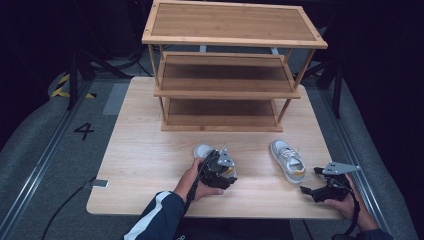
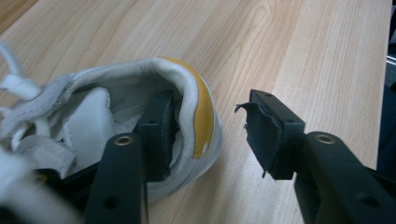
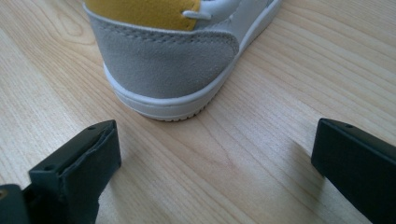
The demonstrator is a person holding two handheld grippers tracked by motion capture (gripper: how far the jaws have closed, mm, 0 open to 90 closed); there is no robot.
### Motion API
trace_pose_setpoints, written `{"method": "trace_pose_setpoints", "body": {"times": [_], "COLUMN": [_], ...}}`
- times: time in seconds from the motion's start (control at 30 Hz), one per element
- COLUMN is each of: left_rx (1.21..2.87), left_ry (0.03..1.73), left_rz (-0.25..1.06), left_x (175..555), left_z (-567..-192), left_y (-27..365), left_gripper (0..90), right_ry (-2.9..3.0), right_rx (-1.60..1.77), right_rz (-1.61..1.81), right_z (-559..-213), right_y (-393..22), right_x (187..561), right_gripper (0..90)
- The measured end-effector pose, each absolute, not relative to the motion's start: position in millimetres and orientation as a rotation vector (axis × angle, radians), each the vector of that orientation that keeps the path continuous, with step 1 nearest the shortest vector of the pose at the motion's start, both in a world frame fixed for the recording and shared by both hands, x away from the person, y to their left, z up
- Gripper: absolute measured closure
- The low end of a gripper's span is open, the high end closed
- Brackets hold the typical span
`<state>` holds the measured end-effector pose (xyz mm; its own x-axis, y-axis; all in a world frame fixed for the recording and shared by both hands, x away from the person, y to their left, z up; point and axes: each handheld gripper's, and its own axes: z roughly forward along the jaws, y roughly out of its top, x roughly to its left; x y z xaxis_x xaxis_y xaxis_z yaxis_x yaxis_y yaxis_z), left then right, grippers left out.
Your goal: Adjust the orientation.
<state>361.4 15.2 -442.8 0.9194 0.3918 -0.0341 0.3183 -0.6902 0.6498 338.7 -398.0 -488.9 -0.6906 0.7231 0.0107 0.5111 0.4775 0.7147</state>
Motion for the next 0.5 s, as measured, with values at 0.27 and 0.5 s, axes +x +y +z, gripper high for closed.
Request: {"method": "trace_pose_setpoints", "body": {"times": [0.27, 0.5], "left_rx": [2.475, 2.606], "left_ry": [0.428, 0.326], "left_rz": [0.067, -0.012], "left_x": [362.2, 355.5], "left_z": [-437.0, -426.0], "left_y": [26.7, 44.5], "left_gripper": [66.1, 63.6], "right_ry": [2.435, 2.435], "right_rx": [1.048, 1.048], "right_rz": [1.031, 1.032], "right_z": [-488.9, -489.0], "right_y": [-398.0, -398.2], "right_x": [338.7, 338.7], "right_gripper": [1.7, 1.9]}}
